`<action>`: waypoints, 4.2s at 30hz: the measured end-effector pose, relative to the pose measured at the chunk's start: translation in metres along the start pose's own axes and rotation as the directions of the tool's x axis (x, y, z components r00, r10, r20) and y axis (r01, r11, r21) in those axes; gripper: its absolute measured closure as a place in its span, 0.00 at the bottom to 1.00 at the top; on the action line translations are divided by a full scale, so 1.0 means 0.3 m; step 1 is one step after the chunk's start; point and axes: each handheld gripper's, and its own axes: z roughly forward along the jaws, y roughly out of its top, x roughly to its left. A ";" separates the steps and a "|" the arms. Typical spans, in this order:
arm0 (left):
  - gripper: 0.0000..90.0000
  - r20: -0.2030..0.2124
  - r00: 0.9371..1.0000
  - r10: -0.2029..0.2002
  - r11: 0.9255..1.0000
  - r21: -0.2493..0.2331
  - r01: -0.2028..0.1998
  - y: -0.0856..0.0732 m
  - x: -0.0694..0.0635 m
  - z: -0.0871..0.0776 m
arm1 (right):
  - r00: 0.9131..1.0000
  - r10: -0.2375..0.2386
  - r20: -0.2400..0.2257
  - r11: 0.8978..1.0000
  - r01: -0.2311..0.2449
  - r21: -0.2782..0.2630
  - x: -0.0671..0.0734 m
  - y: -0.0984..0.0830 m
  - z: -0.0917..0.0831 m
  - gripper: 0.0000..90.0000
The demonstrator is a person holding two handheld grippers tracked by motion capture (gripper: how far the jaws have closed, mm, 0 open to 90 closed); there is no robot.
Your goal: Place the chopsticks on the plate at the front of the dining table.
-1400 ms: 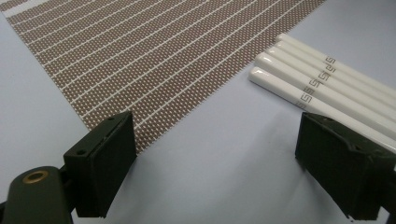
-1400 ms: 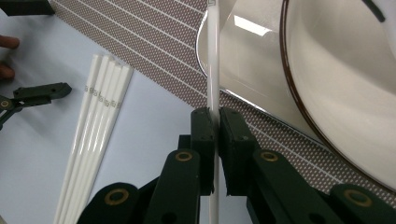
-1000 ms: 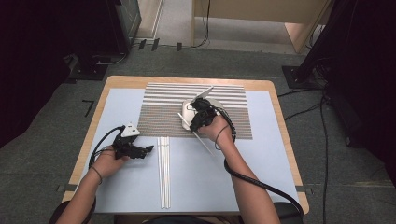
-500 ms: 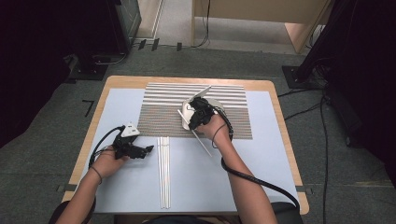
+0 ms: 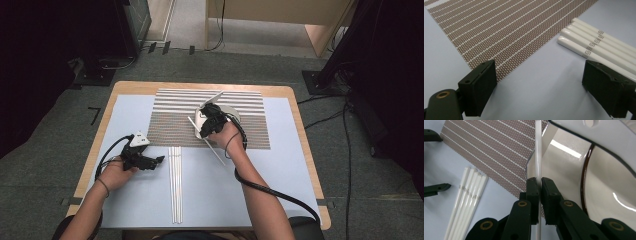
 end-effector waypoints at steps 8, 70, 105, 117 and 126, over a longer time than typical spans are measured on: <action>0.13 0.000 1.000 -0.001 1.000 -0.001 0.001 0.000 0.000 0.000 | 0.999 -0.029 0.042 1.000 0.030 -0.008 0.019 0.012 0.011 0.94; 0.13 0.000 1.000 -0.001 1.000 -0.001 0.001 0.000 0.000 0.000 | 0.995 -0.099 0.020 0.994 0.100 -0.037 0.071 0.018 0.032 0.78; 0.13 -0.001 1.000 -0.001 1.000 -0.001 0.001 0.000 0.000 0.000 | 0.995 -0.097 0.004 0.994 0.097 -0.046 0.057 0.012 0.018 0.64; 0.13 -0.001 1.000 0.001 1.000 0.000 -0.001 0.000 0.000 0.000 | 0.995 -0.080 -0.066 0.996 0.077 -0.040 0.080 -0.022 -0.001 0.63; 0.13 0.000 1.000 0.001 1.000 0.001 -0.001 0.000 0.000 0.000 | 0.992 -0.068 -0.108 0.998 0.066 -0.024 0.094 -0.056 0.009 0.64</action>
